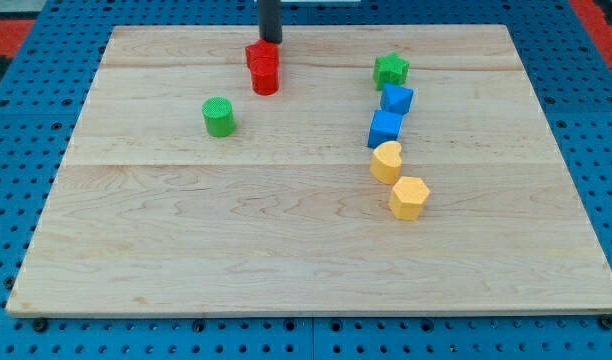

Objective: Move the red blocks on either sides of the vertical line of blocks

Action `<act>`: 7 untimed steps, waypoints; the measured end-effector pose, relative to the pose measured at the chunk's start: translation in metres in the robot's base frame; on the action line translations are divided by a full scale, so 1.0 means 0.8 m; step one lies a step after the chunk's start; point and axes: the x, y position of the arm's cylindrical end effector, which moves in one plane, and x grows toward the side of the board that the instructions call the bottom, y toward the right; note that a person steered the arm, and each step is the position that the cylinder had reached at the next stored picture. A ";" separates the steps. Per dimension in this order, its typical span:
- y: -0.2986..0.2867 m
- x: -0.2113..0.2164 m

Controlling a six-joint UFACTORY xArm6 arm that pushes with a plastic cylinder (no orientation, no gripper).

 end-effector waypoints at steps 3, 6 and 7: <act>0.006 0.055; 0.052 0.099; 0.055 0.066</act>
